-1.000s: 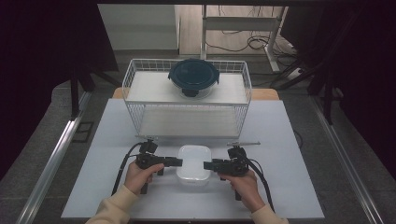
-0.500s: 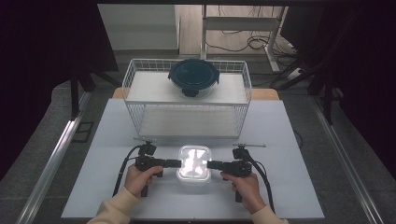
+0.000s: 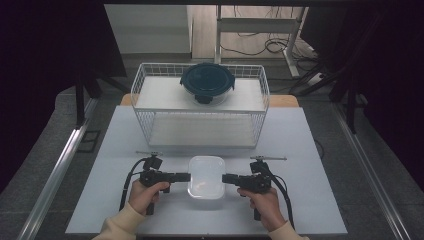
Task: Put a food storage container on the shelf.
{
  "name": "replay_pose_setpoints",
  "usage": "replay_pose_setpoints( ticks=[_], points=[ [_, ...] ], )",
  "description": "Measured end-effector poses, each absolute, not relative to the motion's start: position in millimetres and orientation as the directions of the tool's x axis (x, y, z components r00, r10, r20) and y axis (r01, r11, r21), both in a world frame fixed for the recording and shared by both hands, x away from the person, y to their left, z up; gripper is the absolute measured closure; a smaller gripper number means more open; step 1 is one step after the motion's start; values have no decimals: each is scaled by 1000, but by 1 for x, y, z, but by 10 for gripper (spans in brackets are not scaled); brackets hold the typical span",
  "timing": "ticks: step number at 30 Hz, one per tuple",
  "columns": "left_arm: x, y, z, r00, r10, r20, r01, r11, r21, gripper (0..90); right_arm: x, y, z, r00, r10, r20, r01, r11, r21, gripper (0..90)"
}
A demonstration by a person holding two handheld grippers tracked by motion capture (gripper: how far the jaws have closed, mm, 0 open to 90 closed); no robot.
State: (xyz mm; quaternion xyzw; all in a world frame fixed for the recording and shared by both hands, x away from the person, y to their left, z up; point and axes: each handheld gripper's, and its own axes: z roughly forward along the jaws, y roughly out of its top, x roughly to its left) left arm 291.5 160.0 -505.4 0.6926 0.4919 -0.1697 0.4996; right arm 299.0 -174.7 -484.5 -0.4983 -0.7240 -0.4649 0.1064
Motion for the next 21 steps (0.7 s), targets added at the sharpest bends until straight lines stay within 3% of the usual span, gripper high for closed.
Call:
replay_pose_setpoints(
  ticks=[11, 21],
  points=[
    [286, 160, -496, 500, 519, -693, 820, -25, 572, 803, 296, -175, -477, -523, 622, 582, 787, 91, 610, 789],
    [274, 159, -467, 562, 531, -634, 760, -30, 649, 805, 288, -176, -453, -590, 603, 537, 723, 99, 684, 790]
  ],
)
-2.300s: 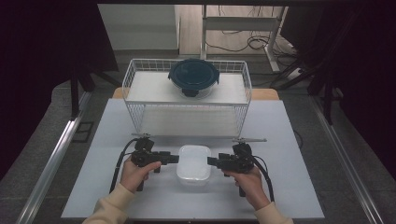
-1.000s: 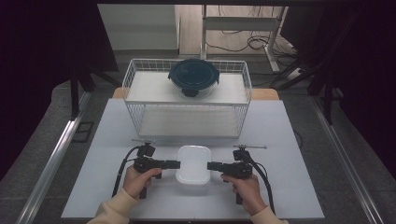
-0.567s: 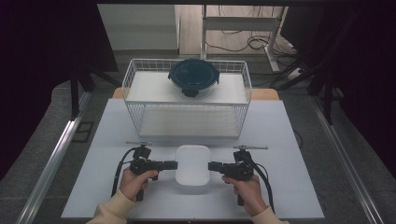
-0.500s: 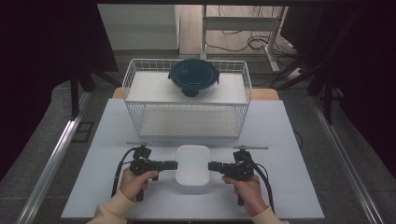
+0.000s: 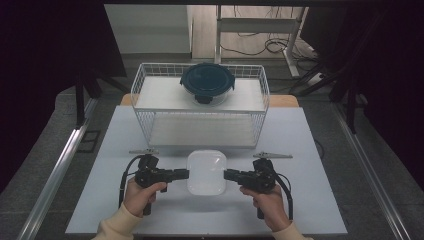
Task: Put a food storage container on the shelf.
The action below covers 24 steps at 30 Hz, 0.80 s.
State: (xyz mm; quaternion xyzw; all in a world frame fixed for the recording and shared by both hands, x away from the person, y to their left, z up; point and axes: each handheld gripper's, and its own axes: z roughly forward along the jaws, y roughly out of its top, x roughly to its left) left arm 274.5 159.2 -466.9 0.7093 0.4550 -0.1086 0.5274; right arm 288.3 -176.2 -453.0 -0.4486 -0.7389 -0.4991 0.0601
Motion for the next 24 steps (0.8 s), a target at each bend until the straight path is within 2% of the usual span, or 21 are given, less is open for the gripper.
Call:
replay_pose_setpoints(
  ticks=[9, 24],
  points=[
    [274, 158, -433, 605, 522, -601, 714, -22, 700, 805, 286, -179, -419, -642, 595, 484, 657, 101, 747, 790],
    [277, 169, -339, 698, 527, -484, 588, -38, 808, 810, 294, -169, -333, -718, 575, 393, 546, 115, 830, 788]
  ],
)
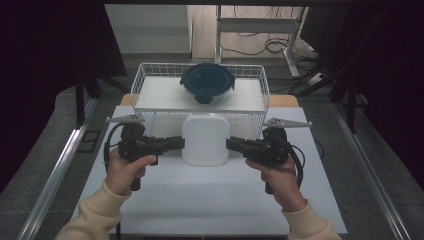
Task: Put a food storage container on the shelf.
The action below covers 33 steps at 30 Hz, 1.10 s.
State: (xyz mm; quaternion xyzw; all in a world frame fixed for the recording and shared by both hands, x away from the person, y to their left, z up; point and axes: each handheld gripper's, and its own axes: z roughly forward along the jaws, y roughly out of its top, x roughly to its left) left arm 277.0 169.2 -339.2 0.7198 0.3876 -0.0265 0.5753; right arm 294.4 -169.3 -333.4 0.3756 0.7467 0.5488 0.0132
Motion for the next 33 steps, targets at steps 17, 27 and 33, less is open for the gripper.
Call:
replay_pose_setpoints(
  ticks=[17, 27, 33],
  points=[
    [293, 175, -287, 726, 529, -438, 523, -12, 852, 810, 309, -162, -269, -750, 586, 306, 467, 142, 873, 788],
    [322, 179, -262, 728, 519, -447, 524, -2, 852, 810, 333, -158, -238, -754, 588, 294, 456, 145, 878, 788],
    [342, 183, -245, 722, 517, -460, 535, 5, 845, 809, 355, -154, -221, -754, 580, 307, 464, 141, 874, 788]
  ],
)
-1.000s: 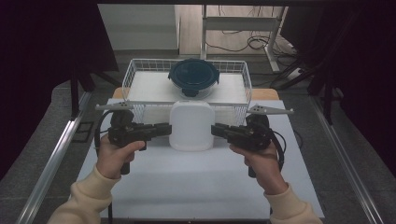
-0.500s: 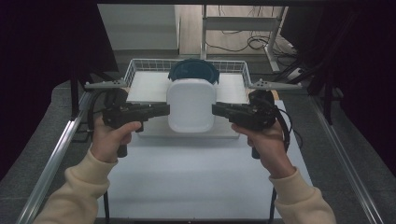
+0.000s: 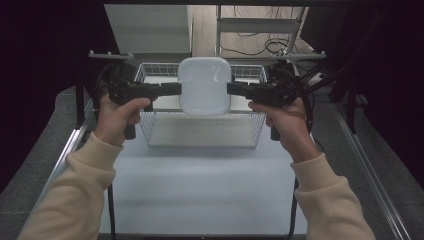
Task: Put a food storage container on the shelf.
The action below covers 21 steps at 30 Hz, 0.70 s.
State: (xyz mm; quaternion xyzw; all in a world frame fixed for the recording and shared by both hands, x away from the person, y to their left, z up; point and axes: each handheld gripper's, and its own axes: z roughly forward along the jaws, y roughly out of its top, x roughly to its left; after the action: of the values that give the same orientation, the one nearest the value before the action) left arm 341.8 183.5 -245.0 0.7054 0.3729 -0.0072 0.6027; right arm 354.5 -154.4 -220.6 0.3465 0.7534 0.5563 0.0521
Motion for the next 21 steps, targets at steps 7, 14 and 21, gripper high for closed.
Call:
replay_pose_setpoints(
  ticks=[7, 14, 21],
  points=[
    [370, 191, -233, 713, 507, -484, 564, -6, 826, 809, 379, -148, -204, -753, 579, 312, 476, 152, 866, 789],
    [396, 192, -229, 684, 509, -523, 606, 3, 795, 807, 402, -145, -200, -729, 586, 354, 516, 130, 846, 790],
    [424, 190, -230, 653, 513, -557, 651, -4, 759, 805, 425, -147, -203, -695, 595, 404, 567, 106, 817, 789]
  ],
)
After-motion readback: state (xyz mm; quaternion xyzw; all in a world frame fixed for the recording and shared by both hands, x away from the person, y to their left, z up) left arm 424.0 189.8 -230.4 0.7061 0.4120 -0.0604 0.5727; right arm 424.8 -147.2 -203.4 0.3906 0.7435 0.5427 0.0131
